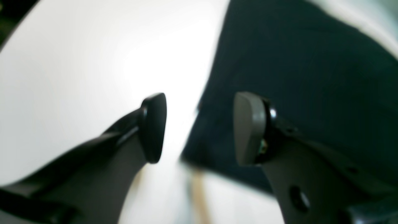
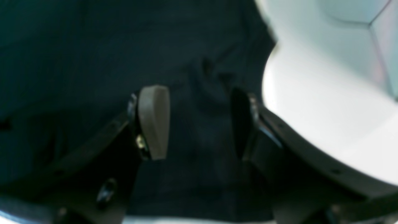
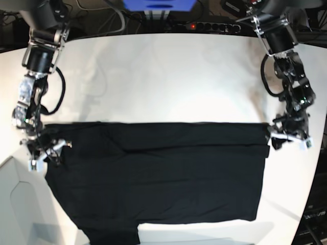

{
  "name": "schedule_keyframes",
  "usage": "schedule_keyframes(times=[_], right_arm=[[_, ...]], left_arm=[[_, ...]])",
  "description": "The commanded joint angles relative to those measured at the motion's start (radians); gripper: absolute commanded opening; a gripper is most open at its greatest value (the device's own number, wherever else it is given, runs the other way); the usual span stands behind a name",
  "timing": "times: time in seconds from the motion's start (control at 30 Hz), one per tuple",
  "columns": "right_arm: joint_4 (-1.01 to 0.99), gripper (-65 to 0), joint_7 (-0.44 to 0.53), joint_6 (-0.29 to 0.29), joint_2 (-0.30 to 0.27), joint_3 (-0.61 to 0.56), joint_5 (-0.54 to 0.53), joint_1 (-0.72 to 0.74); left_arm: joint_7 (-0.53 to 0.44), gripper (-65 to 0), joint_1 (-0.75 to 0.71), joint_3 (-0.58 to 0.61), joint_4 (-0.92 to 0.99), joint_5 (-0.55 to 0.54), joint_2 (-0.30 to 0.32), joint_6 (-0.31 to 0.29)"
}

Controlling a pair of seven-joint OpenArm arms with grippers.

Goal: Fold the T-shirt properly
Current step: 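Drag the held edge back toward the robot, laying the shirt flat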

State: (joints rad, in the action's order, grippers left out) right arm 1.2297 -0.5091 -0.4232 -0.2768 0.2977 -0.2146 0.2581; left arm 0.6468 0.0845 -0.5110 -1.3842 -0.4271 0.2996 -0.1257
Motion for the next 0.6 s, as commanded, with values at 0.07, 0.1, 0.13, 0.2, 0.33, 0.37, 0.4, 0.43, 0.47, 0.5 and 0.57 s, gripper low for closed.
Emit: schedule_keyframes(times=[0.07, 0.1, 0.13, 0.2, 0.33, 0.37, 0.4, 0.43, 0.47, 0.5, 0.57], right_arm=[[0.092, -32.4, 0.033, -0.001, -0.014, 0.002, -0.016, -0.041], [0.106, -32.4, 0.033, -0.001, -0.014, 0.002, -0.018, -0.059], [0.118, -32.4, 0.033, -0.001, -0.014, 0.004, -0.018, -0.076], [0.141, -32.4, 0.033, -0.001, -0.014, 0.004, -0.018, -0.102], [0.181, -32.3, 0.033, -0.001, -0.017, 0.027, -0.018, -0.145], [0.184, -32.3, 0.033, -0.001, -0.017, 0.050, -0.018, -0.151], [0.183, -31.5, 0.033, -0.001, -0.017, 0.074, -0.018, -0.156], [0.178, -30.4, 0.033, -0.001, -0.017, 0.094, -0.018, -0.161], [0.175, -29.3, 0.033, -0.003, -0.017, 0.116, -0.018, -0.165], [0.164, -28.3, 0.033, -0.003, -0.017, 0.139, -0.016, -0.165], [0.132, -27.6, 0.033, -0.004, -0.019, 0.165, -0.016, -0.165]], left_arm=[[-0.025, -31.3, 0.002, 0.001, 0.050, -0.014, 0.008, -0.012], [-0.025, -31.3, 0.002, 0.001, 0.078, -0.013, -0.003, -0.012], [-0.032, -31.3, 0.005, 0.001, 0.101, -0.011, -0.010, -0.012], [-0.072, -31.3, 0.005, 0.008, 0.138, -0.009, -0.013, -0.012], [-0.138, -31.3, 0.007, 0.053, 0.194, -0.009, -0.020, -0.012], [-0.147, -31.3, 0.007, 0.073, 0.207, -0.009, -0.018, -0.012], [-0.157, -31.3, 0.007, 0.088, 0.217, -0.009, -0.017, -0.012], [-0.163, -31.3, 0.007, 0.099, 0.227, -0.009, -0.017, -0.012], [-0.172, -31.5, 0.007, 0.108, 0.236, -0.009, -0.017, -0.012], [-0.178, -31.7, 0.007, 0.110, 0.243, -0.009, -0.015, -0.013], [-0.180, -32.6, 0.008, 0.110, 0.259, -0.009, -0.020, -0.013]])
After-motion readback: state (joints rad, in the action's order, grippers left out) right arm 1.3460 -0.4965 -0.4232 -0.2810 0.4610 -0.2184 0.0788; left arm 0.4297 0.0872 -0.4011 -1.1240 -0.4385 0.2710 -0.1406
